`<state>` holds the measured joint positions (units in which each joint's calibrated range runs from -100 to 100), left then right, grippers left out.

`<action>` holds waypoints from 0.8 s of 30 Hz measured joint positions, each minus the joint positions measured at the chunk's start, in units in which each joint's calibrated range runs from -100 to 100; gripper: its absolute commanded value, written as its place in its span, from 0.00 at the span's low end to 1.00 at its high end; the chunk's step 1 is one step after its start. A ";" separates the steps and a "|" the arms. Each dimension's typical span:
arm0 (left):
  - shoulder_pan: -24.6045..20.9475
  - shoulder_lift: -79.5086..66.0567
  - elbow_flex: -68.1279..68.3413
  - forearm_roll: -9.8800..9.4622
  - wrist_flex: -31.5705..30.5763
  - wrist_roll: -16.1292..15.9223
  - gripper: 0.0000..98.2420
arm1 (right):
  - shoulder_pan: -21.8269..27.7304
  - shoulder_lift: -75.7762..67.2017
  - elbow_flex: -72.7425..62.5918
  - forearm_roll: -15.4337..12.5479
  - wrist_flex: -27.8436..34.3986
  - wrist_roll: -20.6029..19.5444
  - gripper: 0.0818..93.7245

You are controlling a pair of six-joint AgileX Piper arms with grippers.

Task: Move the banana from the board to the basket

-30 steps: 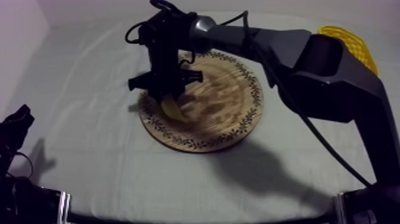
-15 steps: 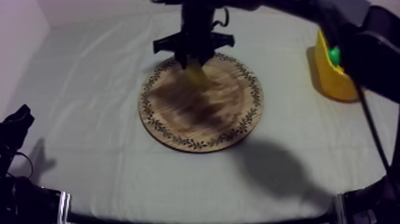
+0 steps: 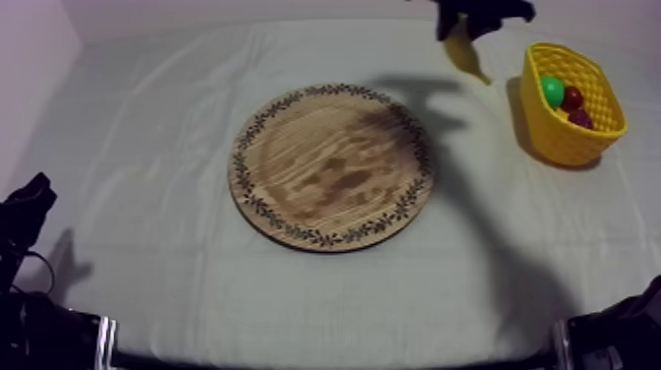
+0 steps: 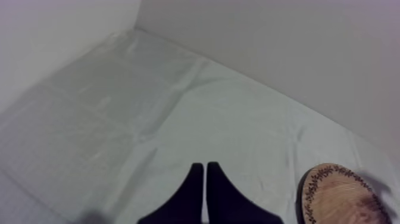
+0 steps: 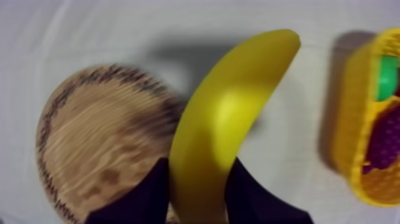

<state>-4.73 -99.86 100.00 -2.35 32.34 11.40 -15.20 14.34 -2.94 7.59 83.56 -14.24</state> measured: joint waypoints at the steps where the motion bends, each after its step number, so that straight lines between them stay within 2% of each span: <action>1: 0.00 0.00 0.00 0.00 0.00 0.00 0.00 | 1.52 -0.87 0.61 0.00 -0.12 0.29 0.25; 10: 0.00 0.00 0.00 0.00 0.00 0.00 0.00 | 12.31 -1.48 2.18 1.01 -2.09 2.15 0.28; 15: 0.00 0.00 0.00 0.00 0.00 0.00 0.00 | 17.51 -0.64 3.50 1.70 -3.55 2.29 0.34; 24: 0.00 0.00 0.00 0.00 0.00 0.00 0.00 | 20.80 -1.91 7.72 1.95 -5.27 2.29 0.50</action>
<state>-4.73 -99.86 100.00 -2.35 32.34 11.40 5.60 12.44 4.78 9.55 78.29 -11.96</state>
